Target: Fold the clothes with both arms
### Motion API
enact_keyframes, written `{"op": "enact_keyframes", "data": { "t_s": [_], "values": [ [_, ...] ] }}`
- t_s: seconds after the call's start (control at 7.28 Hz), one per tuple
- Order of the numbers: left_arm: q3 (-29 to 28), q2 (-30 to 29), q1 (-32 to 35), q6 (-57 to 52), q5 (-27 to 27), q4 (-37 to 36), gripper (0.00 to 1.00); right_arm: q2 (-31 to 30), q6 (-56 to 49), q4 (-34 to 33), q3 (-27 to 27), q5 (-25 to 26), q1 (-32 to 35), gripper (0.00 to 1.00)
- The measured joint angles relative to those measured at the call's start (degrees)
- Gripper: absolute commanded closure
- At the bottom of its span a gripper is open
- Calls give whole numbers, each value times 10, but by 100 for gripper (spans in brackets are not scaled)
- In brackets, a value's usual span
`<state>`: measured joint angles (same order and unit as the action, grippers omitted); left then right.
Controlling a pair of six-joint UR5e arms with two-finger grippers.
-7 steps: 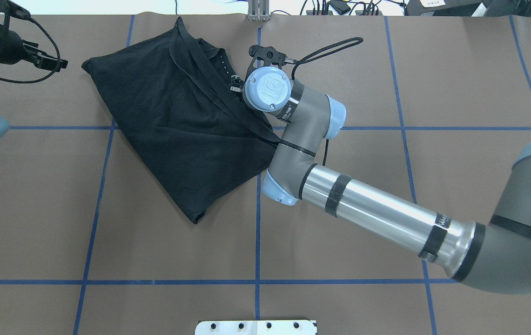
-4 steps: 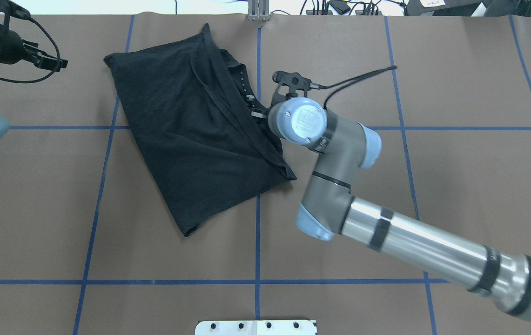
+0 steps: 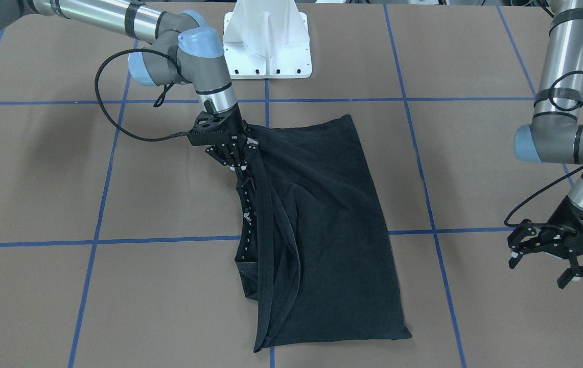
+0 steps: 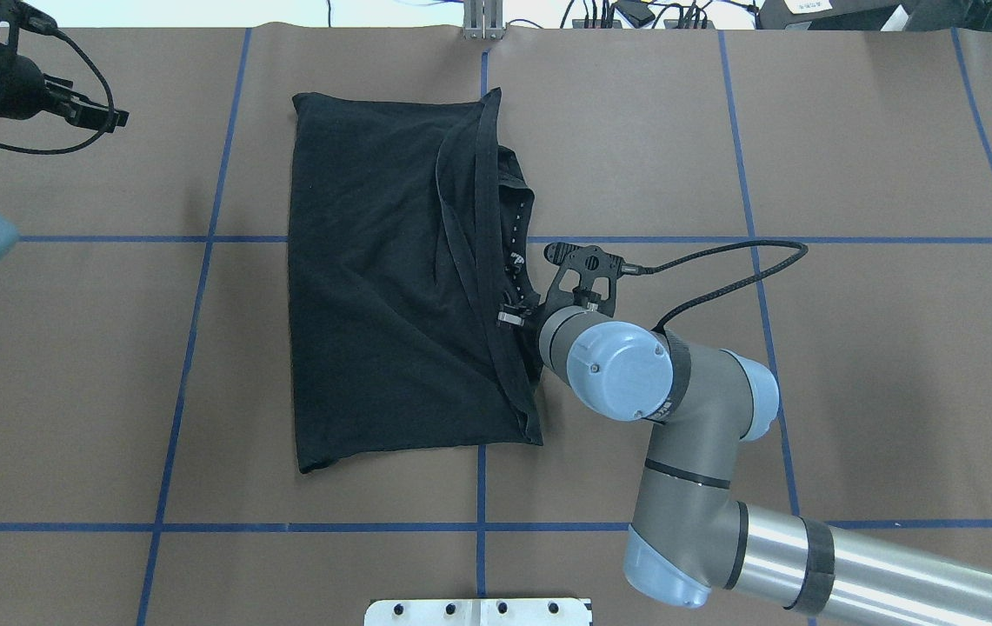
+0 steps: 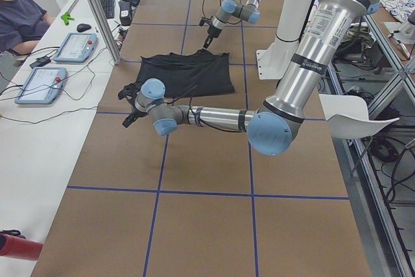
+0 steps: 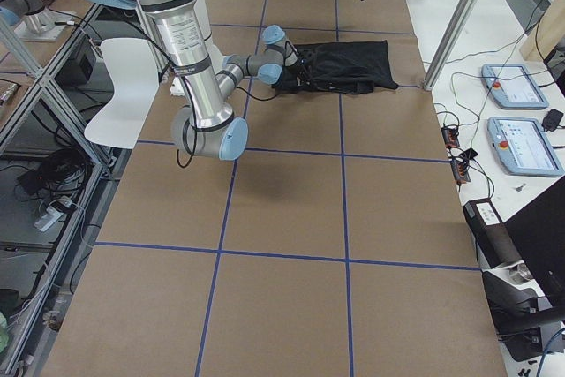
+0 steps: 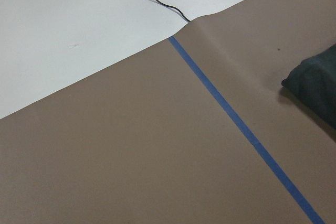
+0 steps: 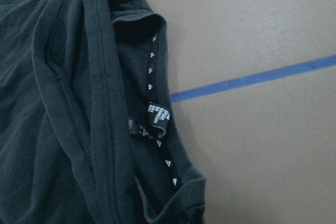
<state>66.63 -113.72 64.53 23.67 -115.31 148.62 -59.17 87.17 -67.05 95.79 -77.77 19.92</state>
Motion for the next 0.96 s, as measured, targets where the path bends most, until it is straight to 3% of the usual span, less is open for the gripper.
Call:
{"op": "enact_keyframes", "data": {
  "t_s": [0.82, 0.96],
  "values": [
    [2, 0, 0, 2, 0, 0, 0, -37, -32, -25, 25, -1, -9, 100],
    [3, 0, 0, 2, 0, 0, 0, -39, -38, -25, 25, -4, -7, 11]
  ]
}}
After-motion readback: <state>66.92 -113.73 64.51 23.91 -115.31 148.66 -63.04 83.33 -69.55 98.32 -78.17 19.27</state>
